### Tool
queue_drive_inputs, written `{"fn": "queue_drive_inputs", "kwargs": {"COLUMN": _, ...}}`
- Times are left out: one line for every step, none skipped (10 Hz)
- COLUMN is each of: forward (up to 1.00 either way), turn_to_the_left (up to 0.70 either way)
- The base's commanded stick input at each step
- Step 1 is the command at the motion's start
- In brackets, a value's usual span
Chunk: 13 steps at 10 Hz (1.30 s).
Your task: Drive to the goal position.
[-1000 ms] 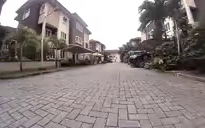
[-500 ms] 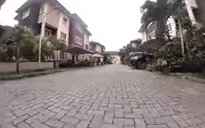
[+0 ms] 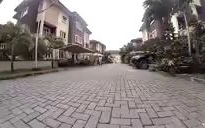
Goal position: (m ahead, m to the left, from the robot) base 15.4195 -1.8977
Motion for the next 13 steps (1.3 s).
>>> {"fn": "queue_drive_inputs", "kwargs": {"forward": 0.70, "turn_to_the_left": 0.00}}
{"fn": "queue_drive_inputs", "kwargs": {"forward": 0.70, "turn_to_the_left": 0.00}}
{"fn": "queue_drive_inputs", "kwargs": {"forward": 0.70, "turn_to_the_left": -0.24}}
{"fn": "queue_drive_inputs", "kwargs": {"forward": 0.70, "turn_to_the_left": -0.20}}
{"fn": "queue_drive_inputs", "kwargs": {"forward": 0.70, "turn_to_the_left": 0.00}}
{"fn": "queue_drive_inputs", "kwargs": {"forward": 0.70, "turn_to_the_left": 0.00}}
{"fn": "queue_drive_inputs", "kwargs": {"forward": 0.70, "turn_to_the_left": 0.00}}
{"fn": "queue_drive_inputs", "kwargs": {"forward": 0.70, "turn_to_the_left": 0.00}}
{"fn": "queue_drive_inputs", "kwargs": {"forward": 0.70, "turn_to_the_left": 0.00}}
{"fn": "queue_drive_inputs", "kwargs": {"forward": 0.70, "turn_to_the_left": 0.00}}
{"fn": "queue_drive_inputs", "kwargs": {"forward": 0.70, "turn_to_the_left": 0.00}}
{"fn": "queue_drive_inputs", "kwargs": {"forward": 0.70, "turn_to_the_left": 0.00}}
{"fn": "queue_drive_inputs", "kwargs": {"forward": 0.70, "turn_to_the_left": 0.00}}
